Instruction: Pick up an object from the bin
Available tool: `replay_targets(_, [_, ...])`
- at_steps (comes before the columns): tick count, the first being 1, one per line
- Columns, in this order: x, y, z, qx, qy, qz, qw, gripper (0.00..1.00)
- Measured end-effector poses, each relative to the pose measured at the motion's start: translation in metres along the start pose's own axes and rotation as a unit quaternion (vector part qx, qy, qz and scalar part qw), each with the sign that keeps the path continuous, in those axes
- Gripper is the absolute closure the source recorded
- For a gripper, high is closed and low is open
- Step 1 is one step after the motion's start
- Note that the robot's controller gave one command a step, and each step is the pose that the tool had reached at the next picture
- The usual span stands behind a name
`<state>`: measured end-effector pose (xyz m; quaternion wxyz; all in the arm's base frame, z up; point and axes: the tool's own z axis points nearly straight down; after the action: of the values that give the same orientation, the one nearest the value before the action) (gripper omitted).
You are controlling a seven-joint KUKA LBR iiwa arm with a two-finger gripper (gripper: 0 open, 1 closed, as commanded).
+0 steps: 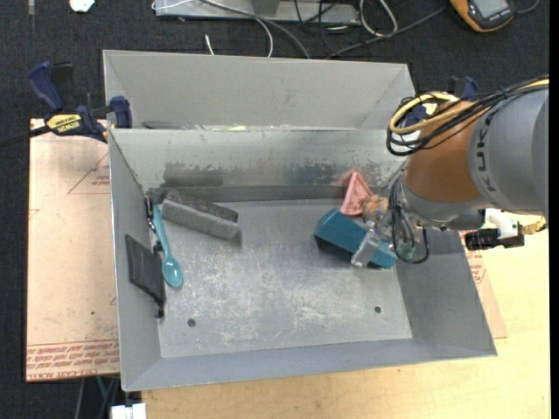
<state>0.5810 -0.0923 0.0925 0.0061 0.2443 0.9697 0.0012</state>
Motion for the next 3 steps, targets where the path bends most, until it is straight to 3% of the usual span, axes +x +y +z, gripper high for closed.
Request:
replay_targets(1, [0.0,0.0,0.0,0.0,0.0003,0.0,1.0,1.0])
replay_targets(2, [0.003,-0.001,-0.025,0.002,0.0066,0.0,1.0,1.0])
replay_targets(3, [0.0,0.0,-0.061,0.0,0.0019,-0.001,1.0,1.0])
